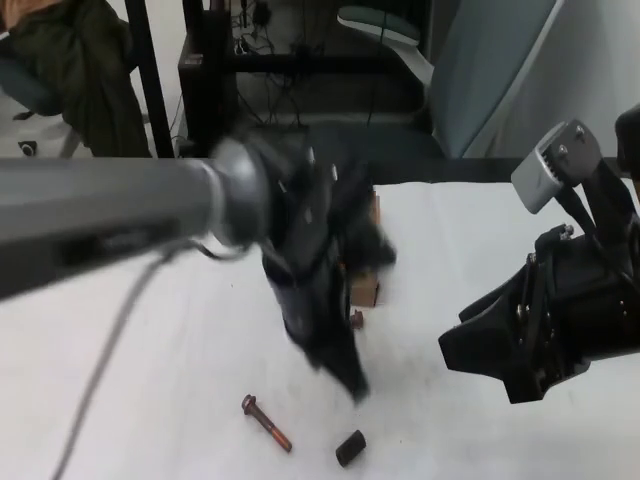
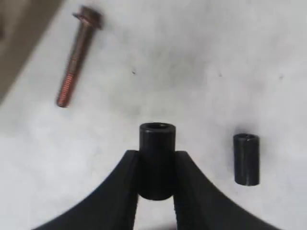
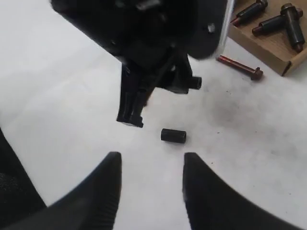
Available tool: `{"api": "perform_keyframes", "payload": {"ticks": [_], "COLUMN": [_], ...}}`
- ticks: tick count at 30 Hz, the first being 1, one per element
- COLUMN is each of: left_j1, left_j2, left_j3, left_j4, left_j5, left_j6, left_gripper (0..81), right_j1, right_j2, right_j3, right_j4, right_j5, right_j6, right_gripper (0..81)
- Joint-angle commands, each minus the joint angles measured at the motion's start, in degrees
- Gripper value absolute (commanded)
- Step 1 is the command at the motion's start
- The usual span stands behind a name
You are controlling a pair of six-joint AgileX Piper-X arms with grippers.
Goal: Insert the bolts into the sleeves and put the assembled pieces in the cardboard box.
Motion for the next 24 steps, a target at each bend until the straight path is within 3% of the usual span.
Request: {"api": "perform_keyframes", "payload": {"ticks": [1, 6, 11, 14, 24], "left_j1": [1.2, 5.3, 10.1, 10.7, 10.4], "left_j2": [-8.4, -19.7, -32.5, -40.2, -66.3], "left_j3": [-0.5, 1.4, 10.8, 17.0, 31.8], "left_j4": [1.2, 7.0, 2.4, -2.3, -6.4], "left_j5": [-1.7, -9.5, -9.8, -9.3, -9.0], "left_j6": [-3.7, -9.7, -15.8, -18.0, -29.1], "left_gripper": [1.7, 1.7, 1.7, 1.7, 1.7], "right_j1": [0.0, 1.0, 6.0, 8.7, 11.5], "right_j2": [-0.2, 0.3, 5.3, 10.4, 30.0], "right_j3": [-0.1, -0.2, -1.4, -3.1, -16.0], "right_j4": [-0.3, -0.3, -0.3, -1.5, -1.9], "right_j5": [-0.6, -0.7, -2.5, -0.1, -0.1], "right_j6": [-1.0, -2.7, -4.3, -6.4, -11.3], "right_gripper": [39.5, 39.5, 39.5, 39.5, 39.5]}}
